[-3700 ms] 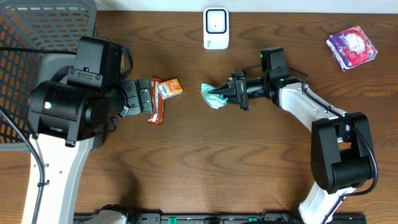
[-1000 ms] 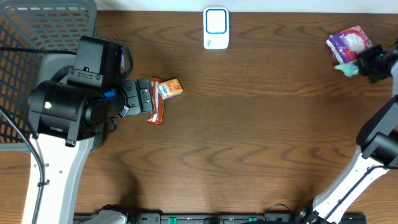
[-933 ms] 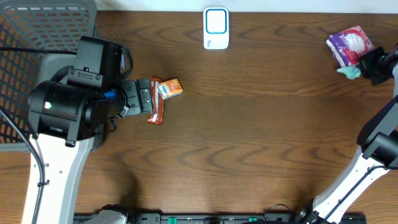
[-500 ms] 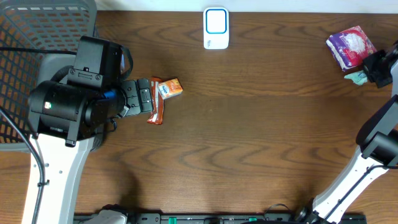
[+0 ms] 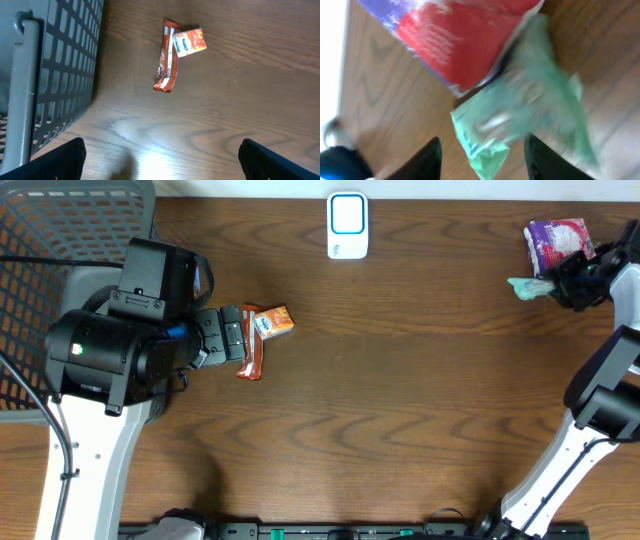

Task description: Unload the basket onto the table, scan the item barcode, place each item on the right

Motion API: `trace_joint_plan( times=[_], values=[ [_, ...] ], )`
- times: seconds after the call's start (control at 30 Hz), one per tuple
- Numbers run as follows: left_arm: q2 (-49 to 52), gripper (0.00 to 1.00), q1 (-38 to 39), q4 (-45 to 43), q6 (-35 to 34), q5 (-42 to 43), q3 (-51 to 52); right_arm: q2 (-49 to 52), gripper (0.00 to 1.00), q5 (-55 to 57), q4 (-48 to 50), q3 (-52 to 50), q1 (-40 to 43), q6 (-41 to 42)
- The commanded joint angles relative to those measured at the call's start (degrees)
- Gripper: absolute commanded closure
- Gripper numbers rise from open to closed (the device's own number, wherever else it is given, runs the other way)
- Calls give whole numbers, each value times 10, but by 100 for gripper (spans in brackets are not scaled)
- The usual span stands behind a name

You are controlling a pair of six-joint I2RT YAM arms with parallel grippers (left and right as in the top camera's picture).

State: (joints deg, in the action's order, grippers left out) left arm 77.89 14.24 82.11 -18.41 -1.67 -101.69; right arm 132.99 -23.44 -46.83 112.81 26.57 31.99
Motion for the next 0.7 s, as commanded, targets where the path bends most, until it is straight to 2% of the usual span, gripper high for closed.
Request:
trace_joint_plan(
  times=[0.0,0.17,0.33,0.43,0.53,0.63,0.67],
  values=[
    [0,2,-2,1,-7,-3,0,-89,1,3,-9,10,0,3],
    [0,2,-2,1,-7,-3,0,-185,1,3,-26,10,-10,0],
    [0,2,-2,1,-7,-3,0,-239,1,-82,-50,10,-57,-45],
    [0,2,-2,1,-7,-3,0,-247,1,-118,-90,10,-108,-74],
    [0,2,-2,1,-7,-3,0,-242,1,-109,-141,9,-170,-109],
    [0,2,-2,1,-7,-3,0,-233,2,-106,-161,4,-237,-183],
    [0,2,-2,1,-7,-3,0,-230,6,-105,-164,3,-260,-215]
  ],
)
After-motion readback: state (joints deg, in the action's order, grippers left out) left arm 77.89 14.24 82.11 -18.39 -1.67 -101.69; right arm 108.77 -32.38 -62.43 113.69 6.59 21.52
